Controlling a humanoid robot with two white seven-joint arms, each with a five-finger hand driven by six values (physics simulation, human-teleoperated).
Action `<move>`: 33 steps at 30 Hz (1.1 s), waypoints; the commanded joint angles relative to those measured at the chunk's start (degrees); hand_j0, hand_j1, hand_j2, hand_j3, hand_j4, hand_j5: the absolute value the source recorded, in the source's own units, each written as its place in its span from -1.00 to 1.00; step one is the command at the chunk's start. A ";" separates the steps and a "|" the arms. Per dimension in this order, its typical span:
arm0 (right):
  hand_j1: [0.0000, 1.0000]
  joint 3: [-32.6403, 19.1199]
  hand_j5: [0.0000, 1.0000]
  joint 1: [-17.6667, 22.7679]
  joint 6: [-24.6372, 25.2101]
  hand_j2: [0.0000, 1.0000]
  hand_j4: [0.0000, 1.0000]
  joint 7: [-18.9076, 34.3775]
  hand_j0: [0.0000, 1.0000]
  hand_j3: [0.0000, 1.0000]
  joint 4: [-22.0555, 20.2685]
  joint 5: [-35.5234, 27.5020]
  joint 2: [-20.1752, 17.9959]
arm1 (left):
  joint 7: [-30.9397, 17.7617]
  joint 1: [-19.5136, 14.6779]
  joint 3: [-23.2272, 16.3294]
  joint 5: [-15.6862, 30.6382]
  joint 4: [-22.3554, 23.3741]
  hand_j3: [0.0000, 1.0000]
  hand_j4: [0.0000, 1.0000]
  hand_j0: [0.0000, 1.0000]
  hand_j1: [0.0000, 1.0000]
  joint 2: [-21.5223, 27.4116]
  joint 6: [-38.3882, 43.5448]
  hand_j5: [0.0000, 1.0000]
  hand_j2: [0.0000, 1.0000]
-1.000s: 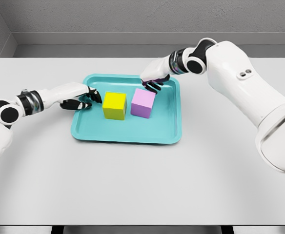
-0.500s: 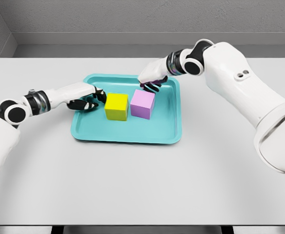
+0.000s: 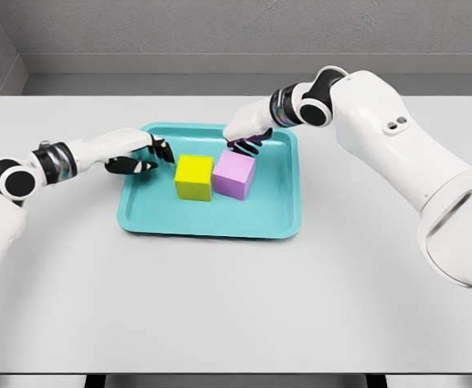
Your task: Push two cubes
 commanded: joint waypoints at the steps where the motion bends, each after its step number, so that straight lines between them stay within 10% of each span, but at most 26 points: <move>1: -0.74 0.62 -0.74 -0.09 0.04 -0.74 -0.74 -0.01 -0.74 -0.74 -0.15 -0.11 0.02 | 0.02 0.00 0.28 0.87 -0.09 0.08 0.08 0.08 0.08 0.32 0.14 0.08 0.08; 25: -0.74 3.17 -0.74 -0.70 0.21 -0.74 -0.74 -0.01 -0.74 -0.74 -2.87 -0.11 0.37 | 0.02 0.09 0.37 2.28 0.08 0.08 0.08 0.08 0.08 0.84 0.14 0.08 0.08; 33: -0.72 0.89 -0.72 -3.69 3.20 -0.72 -0.72 -0.01 -0.72 -0.72 -3.31 0.94 -4.64 | 0.02 0.09 0.37 2.28 0.17 0.08 0.08 0.08 0.08 0.84 0.14 0.08 0.08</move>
